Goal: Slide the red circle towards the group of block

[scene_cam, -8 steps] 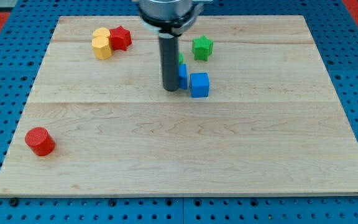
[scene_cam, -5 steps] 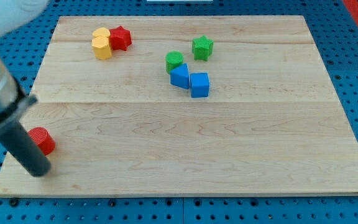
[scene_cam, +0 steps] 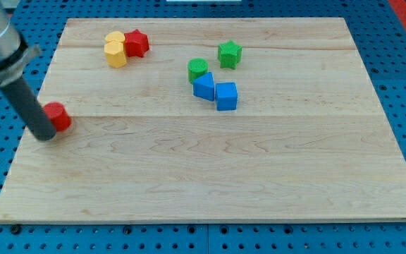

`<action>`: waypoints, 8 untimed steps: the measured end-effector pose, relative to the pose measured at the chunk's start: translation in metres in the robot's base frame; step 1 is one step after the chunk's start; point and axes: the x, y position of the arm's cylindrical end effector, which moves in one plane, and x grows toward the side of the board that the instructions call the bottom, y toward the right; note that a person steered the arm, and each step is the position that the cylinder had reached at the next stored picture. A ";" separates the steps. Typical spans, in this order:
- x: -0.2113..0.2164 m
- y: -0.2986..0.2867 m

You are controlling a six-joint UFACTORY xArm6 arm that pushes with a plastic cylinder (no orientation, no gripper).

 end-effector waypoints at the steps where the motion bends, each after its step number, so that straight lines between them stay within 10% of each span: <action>1: -0.018 0.051; 4: -0.034 -0.036; 5: -0.089 0.066; 6: -0.095 0.027; 8: -0.021 0.039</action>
